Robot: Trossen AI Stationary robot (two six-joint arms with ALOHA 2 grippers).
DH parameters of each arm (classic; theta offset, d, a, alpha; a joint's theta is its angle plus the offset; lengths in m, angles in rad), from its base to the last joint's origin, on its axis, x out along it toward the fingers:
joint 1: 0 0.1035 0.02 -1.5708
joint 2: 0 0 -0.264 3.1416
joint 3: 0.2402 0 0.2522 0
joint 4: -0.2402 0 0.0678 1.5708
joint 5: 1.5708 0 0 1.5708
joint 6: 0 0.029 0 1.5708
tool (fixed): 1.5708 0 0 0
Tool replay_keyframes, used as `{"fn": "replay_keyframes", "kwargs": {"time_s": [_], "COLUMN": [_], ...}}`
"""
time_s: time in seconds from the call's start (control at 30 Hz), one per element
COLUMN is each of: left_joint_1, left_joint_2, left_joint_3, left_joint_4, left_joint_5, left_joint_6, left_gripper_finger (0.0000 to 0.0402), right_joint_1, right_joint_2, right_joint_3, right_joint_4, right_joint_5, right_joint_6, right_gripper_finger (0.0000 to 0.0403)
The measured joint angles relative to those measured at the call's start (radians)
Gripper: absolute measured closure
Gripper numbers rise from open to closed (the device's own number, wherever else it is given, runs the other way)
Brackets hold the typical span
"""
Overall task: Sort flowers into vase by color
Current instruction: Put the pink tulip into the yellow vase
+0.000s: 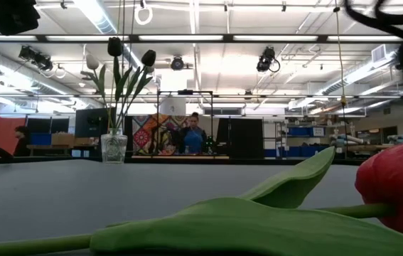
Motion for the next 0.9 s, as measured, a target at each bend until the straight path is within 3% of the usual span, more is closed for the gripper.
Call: {"fn": "replay_keyframes", "kwargs": {"time_s": [0.1, 0.33, 0.57, 0.9], "left_joint_1": [0.000, 0.000, 0.000, 0.000], "left_joint_2": [0.000, 0.000, 0.008, 0.027], "left_joint_3": [0.000, 0.000, 0.000, 0.000], "left_joint_4": [0.005, 0.018, 0.026, 0.037], "left_joint_5": [-0.015, -0.026, -0.028, -0.005], "left_joint_6": [0.000, -0.008, -0.018, -0.016], "left_gripper_finger": [0.0296, 0.0296, 0.0296, 0.0296], "right_joint_1": [-0.021, -0.051, -0.071, -0.102], "right_joint_2": [-0.026, -0.035, -0.061, -0.062], "right_joint_3": [-0.001, 0.000, 0.000, -0.037], "right_joint_4": [-0.033, -0.064, 0.051, -0.013], "right_joint_5": [0.095, -0.070, 0.031, 0.030], "right_joint_6": [-0.062, -0.067, 0.064, 0.080], "right_gripper_finger": [0.0252, 0.0256, 0.0256, 0.0257]}}
